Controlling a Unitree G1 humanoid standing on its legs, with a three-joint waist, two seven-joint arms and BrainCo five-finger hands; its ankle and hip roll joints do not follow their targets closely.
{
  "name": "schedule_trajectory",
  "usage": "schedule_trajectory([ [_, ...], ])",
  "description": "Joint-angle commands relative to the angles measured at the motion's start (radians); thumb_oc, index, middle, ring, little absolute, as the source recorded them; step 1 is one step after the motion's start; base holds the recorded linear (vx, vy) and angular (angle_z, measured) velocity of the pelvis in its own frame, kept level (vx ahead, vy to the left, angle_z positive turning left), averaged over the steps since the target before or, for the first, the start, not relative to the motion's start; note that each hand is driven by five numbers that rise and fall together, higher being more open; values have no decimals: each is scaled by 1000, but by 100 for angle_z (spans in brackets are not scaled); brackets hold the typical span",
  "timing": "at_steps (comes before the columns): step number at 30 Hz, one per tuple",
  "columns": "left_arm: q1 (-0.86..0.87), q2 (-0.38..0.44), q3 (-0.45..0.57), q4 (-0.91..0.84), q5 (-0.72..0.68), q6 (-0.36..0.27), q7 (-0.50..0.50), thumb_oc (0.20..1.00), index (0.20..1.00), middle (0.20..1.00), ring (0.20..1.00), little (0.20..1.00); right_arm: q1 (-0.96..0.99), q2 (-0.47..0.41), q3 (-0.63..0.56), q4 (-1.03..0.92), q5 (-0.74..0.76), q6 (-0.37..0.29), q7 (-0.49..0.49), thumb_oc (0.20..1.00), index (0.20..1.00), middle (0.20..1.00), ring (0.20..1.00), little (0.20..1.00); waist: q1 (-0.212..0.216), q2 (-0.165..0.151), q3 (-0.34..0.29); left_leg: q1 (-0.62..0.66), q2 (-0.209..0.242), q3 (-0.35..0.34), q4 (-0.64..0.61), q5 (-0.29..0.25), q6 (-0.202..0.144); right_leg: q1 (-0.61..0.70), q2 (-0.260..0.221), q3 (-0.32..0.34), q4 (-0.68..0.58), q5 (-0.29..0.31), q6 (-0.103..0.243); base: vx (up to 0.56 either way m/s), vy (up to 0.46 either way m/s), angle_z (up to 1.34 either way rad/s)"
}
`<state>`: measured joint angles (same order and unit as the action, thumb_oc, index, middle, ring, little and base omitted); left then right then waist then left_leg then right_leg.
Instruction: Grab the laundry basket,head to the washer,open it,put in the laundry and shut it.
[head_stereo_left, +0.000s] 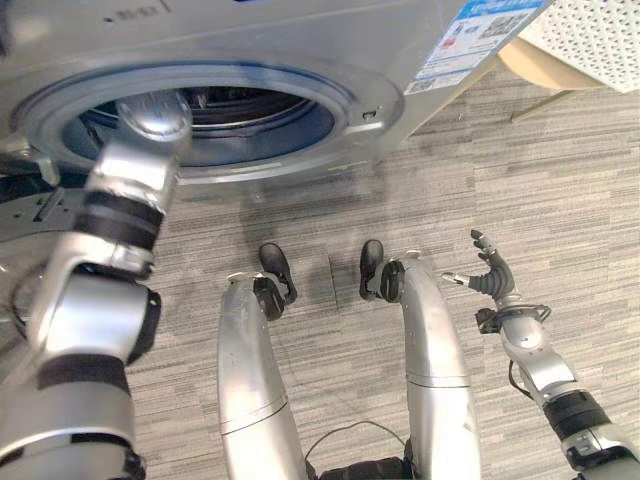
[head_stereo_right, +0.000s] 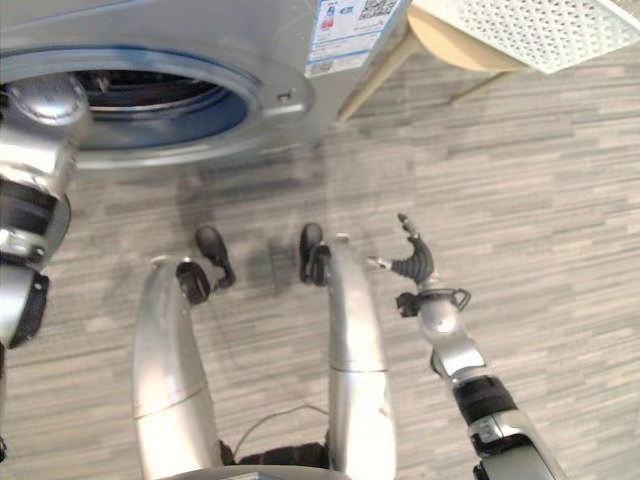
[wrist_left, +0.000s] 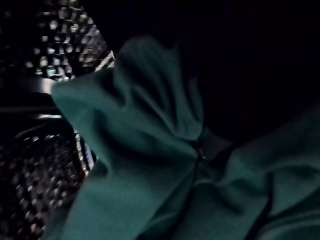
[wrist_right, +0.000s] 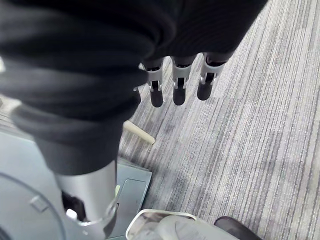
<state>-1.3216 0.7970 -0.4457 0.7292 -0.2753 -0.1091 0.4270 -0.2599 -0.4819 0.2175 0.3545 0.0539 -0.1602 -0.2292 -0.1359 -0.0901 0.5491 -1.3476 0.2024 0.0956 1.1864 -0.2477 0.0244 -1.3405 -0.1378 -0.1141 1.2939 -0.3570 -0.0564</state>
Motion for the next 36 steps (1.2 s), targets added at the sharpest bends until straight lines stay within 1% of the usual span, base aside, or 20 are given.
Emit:
schedule_trajectory([
  [1,-5,40,-93,139,129,11,-14,1000,1000,1000,1000,1000,69,4,12,-38,44,-59,14,1000,1000,1000,1000,1000,-38,47,-172,-40,24,-77,89,-114,33,-3,-11,25,-127,37,73,0,0,0],
  [3,-43,72,-172,137,241,36,-61,1000,1000,1000,1000,1000,74,-9,2,-49,40,-57,30,1000,1000,1000,1000,1000,-32,48,-176,-50,17,-79,90,-111,34,-13,-13,22,-121,37,74,0,0,0],
  [4,-44,72,-173,137,241,36,-61,1000,1000,1000,1000,1000,74,-8,1,-49,39,-57,30,1000,1000,1000,1000,1000,-32,48,-176,-50,16,-79,90,-111,34,-13,-14,22,-121,37,74,8,-20,5],
  [8,-68,59,-281,198,468,91,-154,1000,1000,1000,1000,1000,66,-36,0,-41,38,-55,58,1000,1000,1000,1000,1000,-23,51,-193,-49,-1,-83,82,-106,28,-17,-13,23,-122,40,73,-5,-10,13],
  [10,-62,56,-280,187,470,89,-181,1000,1000,1000,1000,1000,64,-49,-4,-42,50,-55,71,1000,1000,1000,1000,1000,-18,48,-199,-49,-5,-81,80,-104,26,-20,-15,26,-118,41,72,-24,-9,10],
  [13,-19,55,-238,136,418,72,-175,1000,1000,1000,1000,1000,72,-51,-3,-42,68,-57,81,1000,1000,1000,1000,1000,-10,46,-208,-47,-12,-88,77,-101,21,-17,-20,26,-115,41,70,-23,-25,10],
  [14,49,41,-180,88,386,59,-155,1000,1000,1000,1000,1000,79,-36,-2,-36,67,-53,78,1000,1000,1000,1000,1000,2,43,-213,-40,-16,-91,71,-98,17,-9,-22,23,-117,40,68,-12,-20,10],
  [15,60,43,-171,81,388,61,-155,1000,1000,1000,1000,1000,80,-39,1,-36,67,-53,77,1000,1000,1000,1000,1000,-1,47,-215,-38,-16,-92,70,-98,17,-7,-22,22,-119,40,68,-21,-35,7],
  [16,172,14,-91,21,332,43,-132,1000,1000,1000,1000,1000,89,-17,1,-25,61,-47,72,1000,1000,1000,1000,1000,13,42,-217,-25,-18,-94,64,-94,13,10,-26,18,-122,39,67,-11,-16,7],
  [17,182,15,-84,15,333,44,-132,1000,1000,1000,1000,1000,91,-20,4,-25,61,-47,72,1000,1000,1000,1000,1000,11,45,-219,-24,-18,-94,63,-94,13,12,-26,18,-123,39,67,-33,-23,11],
  [18,326,-44,18,-43,264,28,-113,1000,1000,1000,1000,1000,97,8,4,-11,45,-32,61,1000,1000,1000,1000,1000,26,41,-223,2,-19,-95,42,-89,8,40,-29,12,-139,40,65,-37,-12,16],
  [19,393,-80,56,-58,235,25,-115,1000,1000,1000,1000,1000,100,20,7,-3,35,-26,53,1000,1000,1000,1000,1000,31,42,-227,19,-19,-94,26,-84,5,60,-31,8,-154,40,64,-52,-11,21],
  [22,645,-197,168,-183,217,14,-128,1000,1000,1000,1000,1000,107,50,-7,27,-2,6,33,1000,1000,1000,1000,1000,57,42,-233,115,-19,-84,-60,-65,-5,153,-41,-6,-229,50,66,-40,-4,13],
  [24,730,-234,201,-225,221,15,-135,1000,1000,1000,1000,1000,114,57,-15,38,-12,15,29,1000,1000,1000,1000,1000,63,41,-232,162,-20,-77,-99,-56,-11,199,-43,-10,-264,55,67,-24,-10,21],
  [25,840,-299,237,-251,189,2,-152,1000,1000,1000,1000,1000,113,67,-28,61,-23,27,24,1000,1000,1000,1000,1000,80,40,-236,241,-31,-64,-165,-42,-20,271,-50,-20,-315,60,71,-16,-26,28],
  [28,1002,-372,278,-294,136,-14,-179,1000,1000,1000,1000,1000,129,79,-43,87,-29,38,26,1000,1000,1000,1000,1000,100,34,-240,404,-47,-44,-291,-18,-27,419,-44,-43,-418,83,83,17,-39,16],
  [32,1166,-416,294,-290,95,-21,-233,1000,1000,1000,1000,1000,164,98,-55,131,-35,42,42,1000,1000,1000,1000,1000,117,28,-233,656,-64,-25,-507,37,-40,667,-32,-71,-615,133,104,63,-52,13],
  [33,1166,-416,294,-290,95,-21,-233,1000,1000,1000,1000,1000,164,98,-55,131,-35,42,42,1000,1000,1000,1000,1000,117,28,-232,658,-64,-25,-508,37,-40,669,-32,-71,-616,134,104,129,-49,-3],
  [34,1227,-421,299,-270,85,-18,-259,1000,1000,1000,1000,1000,182,106,-63,158,-33,42,50,1000,1000,1000,1000,1000,120,30,-240,770,-72,-18,-617,71,-47,779,-21,-83,-717,161,117,90,-35,1],
  [36,1253,-415,304,-260,88,-14,-273,1000,1000,1000,1000,1000,194,110,-68,173,-30,40,56,1000,1000,1000,1000,1000,123,30,-238,846,-78,-12,-688,98,-51,852,-15,-90,-781,181,125,103,-44,4],
])
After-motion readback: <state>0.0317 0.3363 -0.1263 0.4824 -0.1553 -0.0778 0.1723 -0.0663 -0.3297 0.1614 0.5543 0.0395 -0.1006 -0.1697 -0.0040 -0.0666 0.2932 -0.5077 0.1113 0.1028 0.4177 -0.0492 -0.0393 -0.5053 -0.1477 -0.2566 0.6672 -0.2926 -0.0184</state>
